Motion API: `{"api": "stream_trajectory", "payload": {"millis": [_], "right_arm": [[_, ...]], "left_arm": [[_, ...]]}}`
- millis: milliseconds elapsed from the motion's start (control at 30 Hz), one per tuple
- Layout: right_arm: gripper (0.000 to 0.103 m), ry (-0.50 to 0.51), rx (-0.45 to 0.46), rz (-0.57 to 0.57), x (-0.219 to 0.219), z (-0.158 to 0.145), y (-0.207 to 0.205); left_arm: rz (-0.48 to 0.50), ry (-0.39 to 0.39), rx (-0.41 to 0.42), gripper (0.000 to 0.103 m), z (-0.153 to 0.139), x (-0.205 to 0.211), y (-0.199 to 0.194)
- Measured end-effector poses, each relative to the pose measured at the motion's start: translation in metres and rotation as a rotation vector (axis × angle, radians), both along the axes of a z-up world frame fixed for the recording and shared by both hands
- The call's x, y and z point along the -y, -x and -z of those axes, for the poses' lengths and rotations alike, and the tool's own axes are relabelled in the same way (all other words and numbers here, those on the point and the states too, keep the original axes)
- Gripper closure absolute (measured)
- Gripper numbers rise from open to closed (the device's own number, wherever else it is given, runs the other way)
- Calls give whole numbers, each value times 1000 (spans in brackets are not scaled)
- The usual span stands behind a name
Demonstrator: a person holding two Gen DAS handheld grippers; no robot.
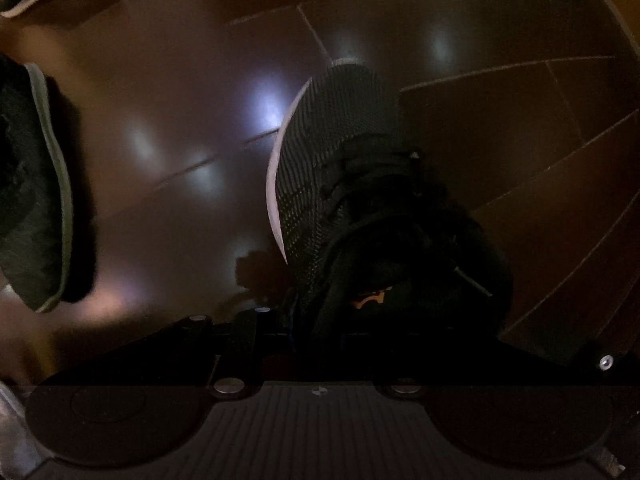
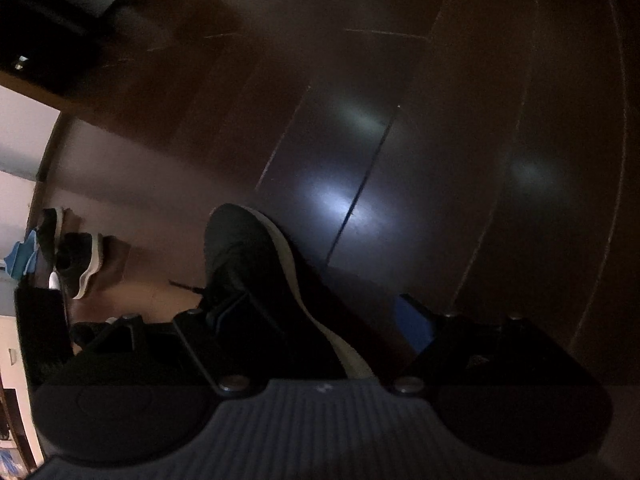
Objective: Organize scattered shoes
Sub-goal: 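Lift both black sneakers and carry them away from the pile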
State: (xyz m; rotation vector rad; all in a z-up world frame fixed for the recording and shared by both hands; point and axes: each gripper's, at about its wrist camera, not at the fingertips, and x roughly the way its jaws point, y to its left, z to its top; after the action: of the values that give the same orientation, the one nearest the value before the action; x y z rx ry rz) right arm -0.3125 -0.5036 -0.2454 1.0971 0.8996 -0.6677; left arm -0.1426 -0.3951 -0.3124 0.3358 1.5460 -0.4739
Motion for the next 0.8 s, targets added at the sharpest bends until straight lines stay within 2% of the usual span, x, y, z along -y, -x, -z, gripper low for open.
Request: {"api": "stream_trajectory", "payload": {"millis": [133, 267, 400, 500, 633, 800], "right_arm": [[21, -12, 3, 8, -3, 3, -5], [21, -35, 22, 15, -7, 6, -8], [21, -93, 79, 31, -12, 8, -9], [21, -130, 117, 30, -16, 8, -11], [21, -242, 200, 56, -24, 18, -15], [21, -292, 213, 110, -30, 25, -21]], "left_arm": [[17, 20, 12, 62, 1, -12, 3], [60, 90, 48, 30, -15, -30, 6], [129, 129, 104, 24, -38, -52, 9], [90, 127, 148, 20, -53, -81, -2], [-25, 98, 166, 18, -73, -132, -26], [-68, 1, 214, 16, -101, -164, -24]]}}
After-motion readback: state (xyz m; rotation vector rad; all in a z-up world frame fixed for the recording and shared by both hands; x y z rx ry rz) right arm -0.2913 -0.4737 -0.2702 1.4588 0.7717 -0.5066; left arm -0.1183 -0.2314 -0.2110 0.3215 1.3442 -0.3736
